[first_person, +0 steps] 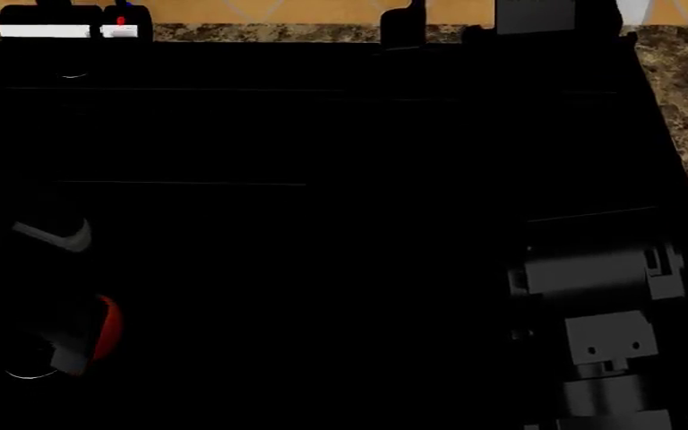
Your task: Pick the tomato from the sink and place it on the plate located on the counter
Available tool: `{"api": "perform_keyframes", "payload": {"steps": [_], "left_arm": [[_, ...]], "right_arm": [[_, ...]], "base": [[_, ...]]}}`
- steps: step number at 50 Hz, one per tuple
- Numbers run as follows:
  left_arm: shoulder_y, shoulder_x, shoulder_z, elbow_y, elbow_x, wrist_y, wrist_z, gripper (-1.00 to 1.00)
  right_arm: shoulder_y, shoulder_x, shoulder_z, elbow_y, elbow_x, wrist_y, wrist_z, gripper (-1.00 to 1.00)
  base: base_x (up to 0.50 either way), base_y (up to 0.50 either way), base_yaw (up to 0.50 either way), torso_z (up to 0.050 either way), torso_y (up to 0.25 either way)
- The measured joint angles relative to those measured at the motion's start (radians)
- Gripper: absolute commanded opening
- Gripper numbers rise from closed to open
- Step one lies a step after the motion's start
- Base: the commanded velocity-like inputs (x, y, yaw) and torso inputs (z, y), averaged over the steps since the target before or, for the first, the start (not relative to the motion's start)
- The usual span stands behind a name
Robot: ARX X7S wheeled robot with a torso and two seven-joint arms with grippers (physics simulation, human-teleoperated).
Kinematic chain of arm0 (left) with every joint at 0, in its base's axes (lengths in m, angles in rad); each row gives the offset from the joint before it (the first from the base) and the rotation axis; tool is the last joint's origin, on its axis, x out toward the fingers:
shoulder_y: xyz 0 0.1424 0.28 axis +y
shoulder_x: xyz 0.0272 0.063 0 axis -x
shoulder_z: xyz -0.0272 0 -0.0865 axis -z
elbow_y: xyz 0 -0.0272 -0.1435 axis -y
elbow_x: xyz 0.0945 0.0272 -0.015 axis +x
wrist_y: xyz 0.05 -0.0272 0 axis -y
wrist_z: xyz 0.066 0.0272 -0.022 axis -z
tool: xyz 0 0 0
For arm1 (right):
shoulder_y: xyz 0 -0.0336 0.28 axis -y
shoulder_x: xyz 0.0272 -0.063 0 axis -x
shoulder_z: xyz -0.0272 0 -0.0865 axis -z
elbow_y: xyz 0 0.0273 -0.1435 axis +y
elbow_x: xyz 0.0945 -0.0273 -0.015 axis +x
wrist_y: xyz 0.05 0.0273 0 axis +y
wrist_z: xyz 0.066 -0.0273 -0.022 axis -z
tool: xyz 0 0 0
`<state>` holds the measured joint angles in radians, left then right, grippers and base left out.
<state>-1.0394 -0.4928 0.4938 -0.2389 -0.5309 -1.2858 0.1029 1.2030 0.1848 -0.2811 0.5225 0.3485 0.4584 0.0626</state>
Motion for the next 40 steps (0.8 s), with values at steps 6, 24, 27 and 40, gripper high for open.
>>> {"api": "perform_keyframes", "payload": {"steps": [6, 24, 27, 40], "left_arm": [[0.002, 0.009, 0.016, -0.029, 0.009, 0.022, 0.006, 1.0], [0.0, 0.035, 0.044, -0.096, 0.024, 0.058, 0.015, 1.0], [-0.005, 0.043, 0.053, -0.127, 0.032, 0.077, 0.022, 1.0], [-0.022, 0.082, 0.096, -0.278, 0.07, 0.179, 0.063, 1.0]], "right_arm": [[-0.001, 0.0, -0.002, 0.002, 0.001, -0.002, 0.002, 1.0], [0.002, -0.001, -0.01, 0.022, 0.002, -0.015, 0.002, 1.0], [0.001, -0.002, -0.011, 0.026, 0.002, -0.019, 0.002, 1.0], [0.002, -0.004, -0.019, 0.038, 0.002, -0.026, 0.003, 1.0]], "base": [[0.0, 0.0, 0.0, 0.0, 0.0], [0.0, 0.0, 0.0, 0.0, 0.0], [0.0, 0.0, 0.0, 0.0, 0.0], [0.0, 0.0, 0.0, 0.0, 0.0]]}}
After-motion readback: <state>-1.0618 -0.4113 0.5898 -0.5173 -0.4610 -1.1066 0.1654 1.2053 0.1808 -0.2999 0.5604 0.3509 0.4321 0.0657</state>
